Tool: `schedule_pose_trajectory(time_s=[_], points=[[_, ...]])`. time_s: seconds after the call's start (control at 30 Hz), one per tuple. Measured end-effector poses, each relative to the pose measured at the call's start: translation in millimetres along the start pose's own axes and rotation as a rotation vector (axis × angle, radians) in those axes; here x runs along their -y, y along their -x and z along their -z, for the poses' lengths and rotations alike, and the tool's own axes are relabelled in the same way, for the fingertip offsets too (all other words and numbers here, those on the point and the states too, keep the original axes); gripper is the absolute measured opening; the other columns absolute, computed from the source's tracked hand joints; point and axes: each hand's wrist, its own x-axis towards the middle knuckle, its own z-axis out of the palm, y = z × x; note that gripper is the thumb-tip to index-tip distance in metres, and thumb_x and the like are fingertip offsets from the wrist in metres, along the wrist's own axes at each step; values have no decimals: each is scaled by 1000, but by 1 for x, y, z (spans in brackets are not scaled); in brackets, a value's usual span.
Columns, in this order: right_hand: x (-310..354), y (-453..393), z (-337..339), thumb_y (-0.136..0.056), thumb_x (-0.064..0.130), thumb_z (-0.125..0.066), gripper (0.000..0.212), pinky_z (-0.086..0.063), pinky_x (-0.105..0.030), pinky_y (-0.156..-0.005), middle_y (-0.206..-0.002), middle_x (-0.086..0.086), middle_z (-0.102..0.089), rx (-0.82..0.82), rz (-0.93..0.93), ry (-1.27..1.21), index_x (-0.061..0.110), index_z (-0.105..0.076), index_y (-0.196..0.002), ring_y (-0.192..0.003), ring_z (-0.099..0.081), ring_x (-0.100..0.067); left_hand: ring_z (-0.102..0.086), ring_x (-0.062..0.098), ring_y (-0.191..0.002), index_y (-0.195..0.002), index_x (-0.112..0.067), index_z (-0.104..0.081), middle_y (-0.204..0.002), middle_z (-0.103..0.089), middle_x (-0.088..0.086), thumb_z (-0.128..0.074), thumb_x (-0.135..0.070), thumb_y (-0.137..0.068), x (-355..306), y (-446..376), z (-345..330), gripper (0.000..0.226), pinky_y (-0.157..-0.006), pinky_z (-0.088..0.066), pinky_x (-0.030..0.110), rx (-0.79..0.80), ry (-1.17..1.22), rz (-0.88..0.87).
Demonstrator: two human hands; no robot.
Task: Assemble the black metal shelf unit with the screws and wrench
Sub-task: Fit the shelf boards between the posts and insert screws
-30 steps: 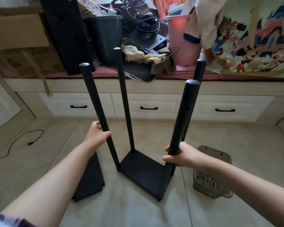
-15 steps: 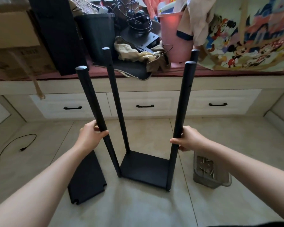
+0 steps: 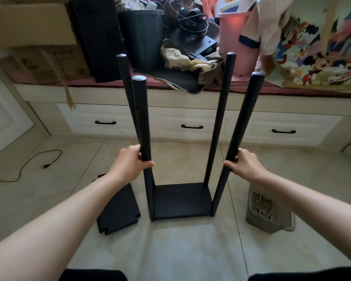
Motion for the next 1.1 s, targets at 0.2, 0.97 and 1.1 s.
schedule_pose_trajectory(time_s=[0.2, 0.97, 1.1], points=[[-1, 6, -5, -93, 19, -65, 25, -48, -25, -76, -102, -9, -69, -26, -22, 52, 3, -66, -112, -99, -66, -25, -66, 18, -95, -109, -9, -69, -99, -70, 3, -79, -22, -86, 3, -2, 3, 29, -88, -55, 36, 10, -26, 18], [58, 11, -238, -94, 23, -58, 21, -55, -31, -72, -84, -8, -69, 621, -413, -129, 7, -69, -86, -78, -63, -19, -71, 25, -90, -106, -5, -67, -95, -72, 11, -64, -8, -95, 222, 38, 14, 12, -71, -57, 29, 178, 83, 569], [64, 13, -289, -97, 22, -57, 19, -58, -35, -84, -101, -13, -70, 710, -537, -234, 5, -64, -104, -92, -68, -23, -69, 24, -95, -109, -7, -66, -101, -70, 12, -63, -13, -96, 267, 41, -6, 14, -76, -57, 31, 208, 121, 691]])
